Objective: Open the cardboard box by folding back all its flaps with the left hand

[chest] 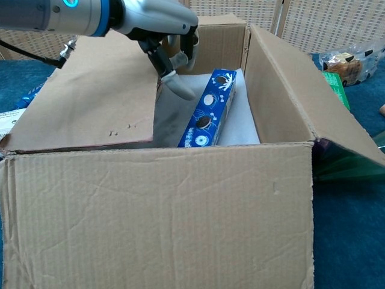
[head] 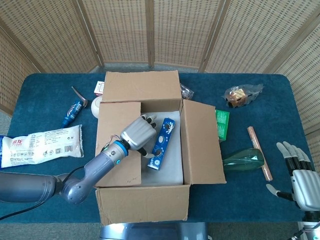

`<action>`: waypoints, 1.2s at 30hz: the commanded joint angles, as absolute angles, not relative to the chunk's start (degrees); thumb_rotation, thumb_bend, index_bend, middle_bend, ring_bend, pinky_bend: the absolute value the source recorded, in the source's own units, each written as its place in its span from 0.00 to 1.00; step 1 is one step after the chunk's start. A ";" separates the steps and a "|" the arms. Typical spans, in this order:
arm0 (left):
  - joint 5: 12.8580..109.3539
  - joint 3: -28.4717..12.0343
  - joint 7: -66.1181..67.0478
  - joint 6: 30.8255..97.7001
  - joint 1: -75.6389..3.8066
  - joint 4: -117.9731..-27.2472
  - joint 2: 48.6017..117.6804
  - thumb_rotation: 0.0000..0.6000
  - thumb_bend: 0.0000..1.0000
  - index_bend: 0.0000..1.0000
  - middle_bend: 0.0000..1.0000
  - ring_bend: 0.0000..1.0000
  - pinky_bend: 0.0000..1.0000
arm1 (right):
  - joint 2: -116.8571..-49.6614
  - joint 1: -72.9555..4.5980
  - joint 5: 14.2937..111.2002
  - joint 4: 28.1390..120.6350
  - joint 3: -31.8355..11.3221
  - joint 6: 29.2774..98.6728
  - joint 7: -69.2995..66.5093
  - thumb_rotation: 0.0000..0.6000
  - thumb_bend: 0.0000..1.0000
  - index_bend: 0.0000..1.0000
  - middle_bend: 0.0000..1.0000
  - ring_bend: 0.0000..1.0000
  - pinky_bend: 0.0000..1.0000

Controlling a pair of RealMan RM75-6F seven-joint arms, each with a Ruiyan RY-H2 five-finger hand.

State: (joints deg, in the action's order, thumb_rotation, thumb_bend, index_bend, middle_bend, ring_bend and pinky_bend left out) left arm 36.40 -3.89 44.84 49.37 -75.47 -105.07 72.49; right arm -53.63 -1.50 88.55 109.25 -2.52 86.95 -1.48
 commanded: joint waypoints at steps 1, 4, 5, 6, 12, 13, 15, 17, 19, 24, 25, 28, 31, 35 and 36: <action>36.52 -3.50 44.63 49.17 -75.50 -105.97 71.44 0.50 0.00 0.80 0.35 0.13 0.27 | -53.63 -1.48 88.63 109.33 -2.47 86.94 -1.36 1.00 0.09 0.00 0.00 0.00 0.00; 36.42 -3.19 44.41 49.18 -75.50 -106.91 70.56 0.50 0.00 0.80 0.35 0.13 0.27 | -53.66 -1.40 88.81 109.44 -2.41 87.09 -1.19 1.00 0.09 0.00 0.00 0.00 0.00; 36.58 -3.06 44.44 49.39 -75.44 -107.42 70.14 0.50 0.00 0.80 0.35 0.13 0.27 | -53.64 -1.35 88.89 109.51 -2.39 87.19 -1.14 1.00 0.09 0.00 0.00 0.00 0.00; 36.74 -2.95 44.41 49.59 -75.37 -107.96 69.68 0.50 0.00 0.80 0.35 0.13 0.27 | -53.63 -1.33 88.93 109.54 -2.36 87.21 -1.10 1.00 0.09 0.00 0.00 0.00 0.00; 38.03 -2.84 43.44 50.96 -74.51 -111.34 66.53 0.51 0.00 0.80 0.35 0.13 0.27 | -53.65 -1.41 89.11 109.51 -2.31 87.08 -1.05 1.00 0.09 0.00 0.00 0.00 0.00; 38.37 -2.87 43.25 51.27 -74.30 -111.92 65.90 0.51 0.00 0.80 0.35 0.14 0.27 | -53.67 -1.43 89.12 109.54 -2.29 87.05 -1.01 1.00 0.09 0.00 0.00 0.00 0.00; 39.12 -2.98 42.83 52.19 -73.72 -113.40 64.12 0.50 0.00 0.80 0.35 0.14 0.27 | -53.72 -1.39 89.33 109.54 -2.22 87.13 -0.86 1.00 0.09 0.00 0.00 0.00 0.00; 39.69 -3.02 42.37 52.64 -73.21 -114.53 62.69 0.50 0.00 0.80 0.35 0.14 0.27 | -53.74 -1.35 89.54 109.63 -2.14 87.20 -0.79 1.00 0.09 0.00 0.00 0.00 0.00; 40.27 -3.10 41.52 53.59 -72.25 -116.15 60.64 0.50 0.00 0.80 0.35 0.14 0.28 | -53.77 -1.29 89.76 109.71 -2.07 87.33 -0.65 1.00 0.09 0.00 0.00 0.00 0.00; 43.30 -3.19 38.81 55.61 -69.24 -119.74 56.32 0.50 0.00 0.80 0.35 0.14 0.28 | -53.79 -1.18 90.17 109.80 -1.94 87.56 -0.45 1.00 0.09 0.00 0.00 0.00 0.00; 44.17 -3.11 38.11 56.00 -68.37 -120.41 55.18 0.50 0.00 0.80 0.35 0.14 0.28 | -53.79 -1.17 90.23 109.83 -1.89 87.53 -0.37 1.00 0.09 0.00 0.00 0.00 0.00; 45.90 -3.08 36.49 56.54 -66.66 -121.38 52.97 0.50 0.00 0.80 0.35 0.14 0.28 | -53.87 -1.16 90.39 109.83 -1.78 87.49 -0.17 1.00 0.09 0.00 0.00 0.00 0.00; 47.68 -2.96 34.95 56.69 -65.00 -122.01 50.77 0.50 0.00 0.80 0.35 0.14 0.28 | -54.00 -1.15 90.62 109.91 -1.70 87.52 0.18 1.00 0.09 0.00 0.00 0.00 0.00; 50.42 -2.92 32.36 56.69 -62.50 -122.61 47.60 0.51 0.00 0.80 0.35 0.14 0.28 | -54.24 -1.12 90.93 110.01 -1.54 87.51 0.84 1.00 0.09 0.00 0.00 0.00 0.00; 51.15 -2.88 31.76 56.62 -61.88 -122.67 46.85 0.51 0.00 0.80 0.35 0.14 0.28 | -54.31 -1.12 90.99 109.97 -1.49 87.48 0.99 1.00 0.09 0.00 0.00 0.00 0.00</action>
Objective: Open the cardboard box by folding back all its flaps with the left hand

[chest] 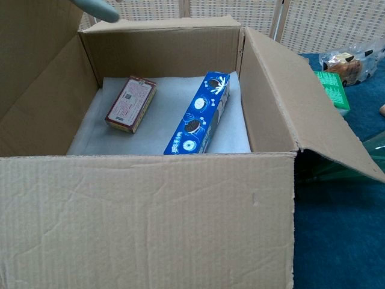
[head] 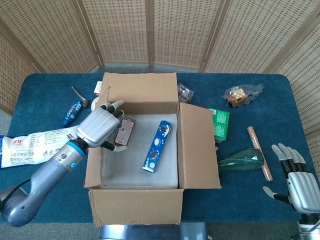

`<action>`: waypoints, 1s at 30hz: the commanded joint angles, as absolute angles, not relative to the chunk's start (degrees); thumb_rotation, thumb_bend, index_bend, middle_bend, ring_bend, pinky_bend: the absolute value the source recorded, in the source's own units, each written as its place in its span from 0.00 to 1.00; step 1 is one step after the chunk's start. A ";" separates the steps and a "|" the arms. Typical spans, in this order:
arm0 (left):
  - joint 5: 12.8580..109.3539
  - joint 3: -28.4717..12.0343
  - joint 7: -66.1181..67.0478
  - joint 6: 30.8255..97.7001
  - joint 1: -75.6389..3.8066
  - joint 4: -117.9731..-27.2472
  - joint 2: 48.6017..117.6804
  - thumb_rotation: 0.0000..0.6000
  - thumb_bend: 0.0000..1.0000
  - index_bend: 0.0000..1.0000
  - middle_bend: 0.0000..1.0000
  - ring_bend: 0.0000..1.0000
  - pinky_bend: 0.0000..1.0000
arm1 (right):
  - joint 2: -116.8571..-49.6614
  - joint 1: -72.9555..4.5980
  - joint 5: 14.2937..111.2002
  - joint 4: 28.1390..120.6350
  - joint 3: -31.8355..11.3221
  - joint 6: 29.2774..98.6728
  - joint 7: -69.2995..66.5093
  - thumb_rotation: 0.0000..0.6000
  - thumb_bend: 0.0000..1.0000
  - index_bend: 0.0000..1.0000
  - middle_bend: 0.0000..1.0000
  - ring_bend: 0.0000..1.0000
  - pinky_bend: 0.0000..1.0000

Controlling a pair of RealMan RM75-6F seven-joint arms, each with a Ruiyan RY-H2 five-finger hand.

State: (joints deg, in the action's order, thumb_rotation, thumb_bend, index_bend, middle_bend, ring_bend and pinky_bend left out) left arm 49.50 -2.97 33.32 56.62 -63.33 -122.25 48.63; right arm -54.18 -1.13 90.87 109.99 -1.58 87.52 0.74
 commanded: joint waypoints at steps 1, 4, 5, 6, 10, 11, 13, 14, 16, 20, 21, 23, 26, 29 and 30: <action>51.58 -2.77 31.29 56.74 -61.29 -122.72 46.17 0.51 0.00 0.80 0.34 0.14 0.28 | -54.37 -1.13 91.06 109.97 -1.45 87.45 1.16 1.00 0.09 0.00 0.00 0.00 0.00; 54.74 -2.25 28.61 56.79 -58.32 -123.24 43.03 0.50 0.00 0.80 0.34 0.14 0.28 | -54.59 -1.12 91.31 109.87 -1.36 87.49 1.63 1.00 0.09 0.00 0.00 0.00 0.00; 55.77 -2.20 27.77 56.80 -57.53 -123.32 42.28 0.50 0.00 0.80 0.34 0.14 0.28 | -54.62 -1.10 91.32 109.90 -1.36 87.51 1.68 1.00 0.09 0.00 0.00 0.00 0.00; 56.73 -2.20 26.99 56.78 -56.83 -123.30 41.64 0.50 0.00 0.80 0.34 0.14 0.28 | -54.63 -1.09 91.32 109.87 -1.36 87.53 1.70 1.00 0.09 0.00 0.00 0.00 0.00; 60.58 -1.83 24.39 56.38 -53.94 -122.73 39.10 0.50 0.00 0.80 0.34 0.14 0.28 | -54.66 -1.11 91.34 109.76 -1.31 87.48 1.70 1.00 0.09 0.00 0.00 0.00 0.00; 61.33 -1.67 23.94 56.18 -53.30 -122.56 38.62 0.50 0.00 0.80 0.34 0.14 0.28 | -54.66 -1.12 91.34 109.74 -1.30 87.45 1.70 1.00 0.09 0.00 0.00 0.00 0.00; 63.10 -1.37 22.96 55.95 -51.84 -122.07 37.71 0.49 0.00 0.80 0.34 0.14 0.28 | -54.69 -1.14 91.34 109.69 -1.32 87.44 1.68 1.00 0.09 0.00 0.00 0.00 0.00; 63.85 -1.12 22.47 56.03 -51.01 -121.74 37.38 0.49 0.00 0.80 0.34 0.14 0.28 | -54.68 -1.13 91.37 109.72 -1.30 87.43 1.66 1.00 0.09 0.00 0.00 0.00 0.00; 65.55 -0.90 21.04 56.14 -49.40 -121.02 36.97 0.50 0.00 0.80 0.34 0.14 0.28 | -54.67 -1.14 91.32 109.71 -1.30 87.40 1.65 1.00 0.09 0.00 0.00 0.00 0.00; 68.06 -0.46 18.95 56.37 -46.75 -119.61 36.72 0.50 0.00 0.80 0.34 0.14 0.28 | -54.58 -1.12 91.25 109.70 -1.30 87.43 1.42 1.00 0.09 0.00 0.00 0.00 0.00; 68.90 -0.23 18.23 56.46 -45.82 -119.06 36.75 0.50 0.00 0.80 0.34 0.14 0.28 | -54.55 -1.10 91.24 109.69 -1.32 87.47 1.34 1.00 0.09 0.00 0.00 0.00 0.00; 70.07 0.33 17.21 56.63 -44.25 -118.02 36.86 0.50 0.00 0.80 0.34 0.14 0.28 | -54.53 -1.10 91.27 109.66 -1.34 87.52 1.23 1.00 0.09 0.00 0.00 0.00 0.00; 72.05 1.12 15.37 57.11 -41.74 -116.04 37.58 0.51 0.00 0.80 0.34 0.14 0.28 | -54.53 -1.11 91.42 109.55 -1.25 87.46 1.22 1.00 0.09 0.00 0.00 0.00 0.00; 73.02 2.15 14.00 57.16 -39.31 -113.95 38.87 0.50 0.00 0.80 0.32 0.13 0.27 | -54.50 -1.08 91.60 109.58 -1.16 87.50 1.21 1.00 0.09 0.00 0.00 0.00 0.00; 72.43 2.84 13.87 56.22 -38.53 -113.36 39.31 0.49 0.00 0.79 0.32 0.12 0.27 | -54.47 -1.05 91.69 109.60 -1.12 87.54 1.19 1.00 0.09 0.00 0.00 0.00 0.00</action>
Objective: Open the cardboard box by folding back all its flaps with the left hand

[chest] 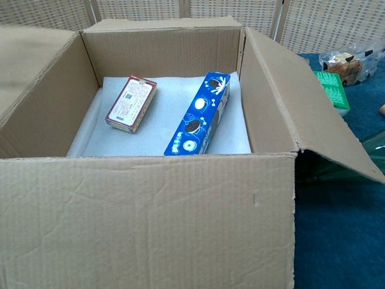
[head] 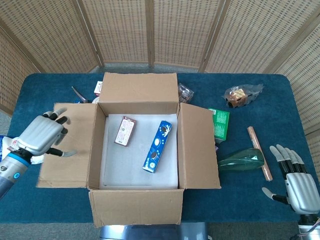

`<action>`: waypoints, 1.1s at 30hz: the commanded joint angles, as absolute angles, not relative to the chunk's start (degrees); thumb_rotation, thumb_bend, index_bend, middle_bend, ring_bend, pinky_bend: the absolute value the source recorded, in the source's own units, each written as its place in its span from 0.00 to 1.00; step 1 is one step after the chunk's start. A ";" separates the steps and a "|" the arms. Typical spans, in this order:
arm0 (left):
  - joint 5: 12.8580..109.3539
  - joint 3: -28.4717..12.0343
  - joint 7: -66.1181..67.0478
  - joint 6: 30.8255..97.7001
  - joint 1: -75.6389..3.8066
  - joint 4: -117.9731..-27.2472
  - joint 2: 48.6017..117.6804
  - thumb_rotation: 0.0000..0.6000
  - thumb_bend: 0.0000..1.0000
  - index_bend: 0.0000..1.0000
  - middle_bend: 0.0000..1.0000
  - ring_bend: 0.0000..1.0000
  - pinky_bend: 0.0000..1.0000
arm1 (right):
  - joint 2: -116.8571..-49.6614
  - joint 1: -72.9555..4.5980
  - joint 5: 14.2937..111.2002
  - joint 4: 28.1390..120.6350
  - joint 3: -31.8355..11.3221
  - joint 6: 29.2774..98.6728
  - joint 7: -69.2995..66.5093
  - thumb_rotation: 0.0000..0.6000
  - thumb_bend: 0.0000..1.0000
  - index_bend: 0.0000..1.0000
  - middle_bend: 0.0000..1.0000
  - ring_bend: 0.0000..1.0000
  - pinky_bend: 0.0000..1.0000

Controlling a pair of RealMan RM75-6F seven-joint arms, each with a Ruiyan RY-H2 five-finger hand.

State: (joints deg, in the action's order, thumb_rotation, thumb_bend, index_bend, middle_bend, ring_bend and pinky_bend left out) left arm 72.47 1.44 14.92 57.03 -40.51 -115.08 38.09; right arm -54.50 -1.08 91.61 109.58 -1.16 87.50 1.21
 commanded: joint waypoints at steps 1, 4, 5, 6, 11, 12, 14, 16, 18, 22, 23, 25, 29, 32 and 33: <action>72.12 3.01 13.89 55.77 -38.21 -113.10 39.56 0.50 0.00 0.78 0.29 0.10 0.25 | -54.45 -1.04 91.73 109.61 -1.11 87.58 1.20 1.00 0.09 0.00 0.00 0.00 0.00; 70.61 3.47 13.34 54.92 -36.88 -112.39 40.39 0.50 0.00 0.60 0.16 0.04 0.19 | -54.39 -0.97 91.79 109.66 -1.07 87.69 1.18 1.00 0.09 0.00 0.00 0.00 0.00; 70.33 3.40 12.83 55.39 -36.24 -112.25 40.63 0.50 0.00 0.49 0.09 0.02 0.18 | -54.38 -0.93 91.80 109.67 -1.07 87.77 1.16 1.00 0.09 0.00 0.00 0.00 0.00; 70.48 3.28 12.00 56.43 -35.25 -111.93 41.00 0.50 0.00 0.42 0.05 0.01 0.17 | -54.36 -0.89 91.84 109.67 -1.06 87.84 1.14 1.00 0.09 0.00 0.00 0.00 0.00; 74.14 3.21 7.76 63.75 -29.70 -108.98 42.50 0.78 0.00 0.04 0.00 0.00 0.14 | -54.30 -0.86 91.99 109.60 -1.08 88.00 0.88 1.00 0.09 0.00 0.00 0.00 0.00; 74.83 3.29 7.08 64.73 -28.93 -108.46 42.71 0.87 0.00 0.02 0.00 0.00 0.14 | -54.28 -0.86 92.02 109.58 -1.07 88.00 0.85 1.00 0.09 0.00 0.00 0.00 0.00; 76.86 3.67 5.02 67.62 -26.57 -106.86 43.26 1.00 0.00 0.00 0.00 0.00 0.14 | -54.26 -0.86 92.19 109.48 -1.04 88.04 0.72 1.00 0.09 0.00 0.00 0.00 0.00; 78.45 3.99 3.34 70.18 -24.54 -105.47 43.86 1.00 0.00 0.00 0.00 0.00 0.14 | -54.26 -0.84 92.40 109.40 -1.02 88.17 0.70 1.00 0.08 0.00 0.00 0.00 0.00; 80.66 4.65 1.50 73.85 -21.60 -103.38 44.77 1.00 0.00 0.00 0.00 0.00 0.13 | -54.30 -0.80 92.67 109.25 -0.97 88.32 0.74 1.00 0.06 0.00 0.00 0.00 0.00; 84.82 5.86 -1.77 81.27 -15.95 -99.23 47.26 1.00 0.00 0.00 0.00 0.00 0.13 | -54.42 -0.76 92.94 109.09 -0.96 88.48 1.21 1.00 0.02 0.00 0.00 0.00 0.00; 85.31 6.08 -2.16 82.38 -14.91 -98.37 47.82 1.00 0.00 0.00 0.00 0.00 0.13 | -54.44 -0.78 92.95 109.06 -0.94 88.43 1.35 1.00 0.01 0.00 0.00 0.00 0.00; 86.03 6.20 -2.62 84.57 -12.95 -96.68 49.26 1.00 0.00 0.00 0.00 0.00 0.14 | -54.56 -0.78 92.95 108.96 -0.97 88.45 1.70 1.00 0.00 0.00 0.00 0.00 0.00; 86.22 5.84 -2.73 88.07 -9.98 -94.38 52.11 1.00 0.00 0.00 0.00 0.00 0.18 | -54.95 -0.70 93.15 108.66 -1.06 88.82 2.34 1.00 0.00 0.00 0.00 0.00 0.00; 86.83 5.07 -4.27 91.65 -7.70 -91.95 54.85 1.00 0.00 0.00 0.00 0.00 0.18 | -55.36 -0.55 93.27 108.38 -1.21 89.35 2.64 1.00 0.00 0.00 0.00 0.00 0.00; 87.14 4.71 -5.31 92.90 -7.04 -91.05 55.87 1.00 0.00 0.00 0.00 0.00 0.17 | -55.42 -0.52 93.22 108.34 -1.21 89.37 2.67 1.00 0.00 0.00 0.00 0.00 0.00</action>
